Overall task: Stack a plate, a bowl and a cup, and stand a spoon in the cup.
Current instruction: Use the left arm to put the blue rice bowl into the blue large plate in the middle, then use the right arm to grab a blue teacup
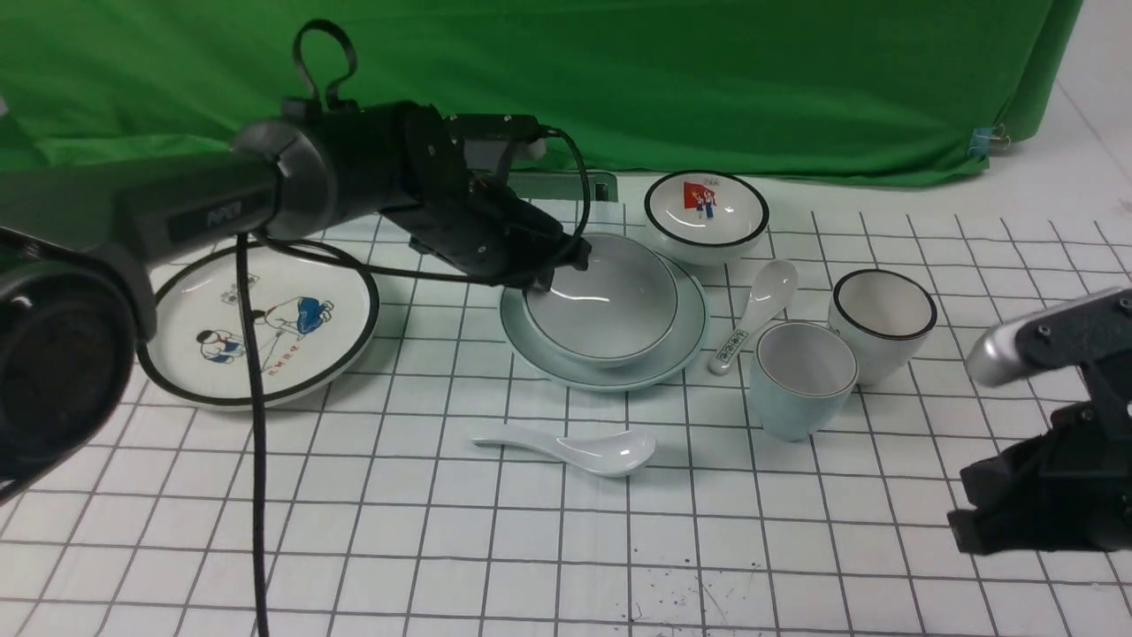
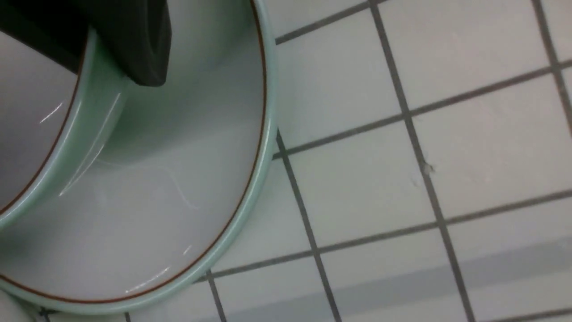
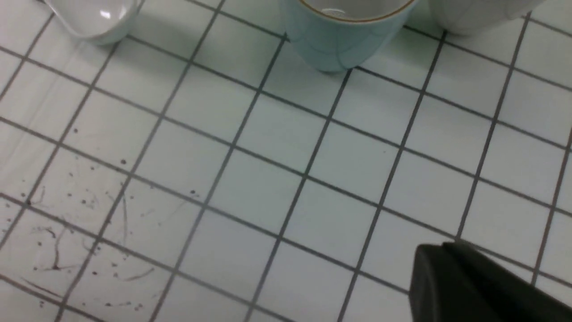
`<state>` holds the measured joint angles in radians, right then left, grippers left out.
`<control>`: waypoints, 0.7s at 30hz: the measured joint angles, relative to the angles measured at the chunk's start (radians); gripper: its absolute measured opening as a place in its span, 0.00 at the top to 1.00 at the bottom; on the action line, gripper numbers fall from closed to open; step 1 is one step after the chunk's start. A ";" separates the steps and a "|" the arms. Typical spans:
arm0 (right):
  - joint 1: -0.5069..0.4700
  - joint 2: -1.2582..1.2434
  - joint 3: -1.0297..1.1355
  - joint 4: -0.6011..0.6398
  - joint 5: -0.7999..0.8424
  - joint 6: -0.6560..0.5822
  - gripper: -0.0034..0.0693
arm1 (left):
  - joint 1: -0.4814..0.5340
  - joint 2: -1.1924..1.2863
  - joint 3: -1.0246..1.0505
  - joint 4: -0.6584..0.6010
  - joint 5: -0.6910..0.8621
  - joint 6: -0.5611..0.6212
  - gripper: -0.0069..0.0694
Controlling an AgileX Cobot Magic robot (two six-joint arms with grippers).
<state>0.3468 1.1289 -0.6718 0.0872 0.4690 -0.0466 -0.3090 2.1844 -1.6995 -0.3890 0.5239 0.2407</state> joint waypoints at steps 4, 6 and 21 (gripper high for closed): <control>0.000 0.106 -0.144 0.023 0.094 0.007 0.69 | 0.000 0.000 0.000 0.043 0.000 0.000 0.76; 0.000 0.201 -0.245 0.033 0.112 0.011 0.58 | 0.000 -0.006 0.000 0.062 0.005 0.000 0.60; 0.000 0.570 -0.453 -0.045 0.036 0.105 0.51 | 0.000 -0.424 0.173 0.129 0.086 -0.052 0.27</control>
<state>0.3468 1.6985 -1.1246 0.0425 0.5048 0.0582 -0.3090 1.7603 -1.5269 -0.2597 0.6098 0.1886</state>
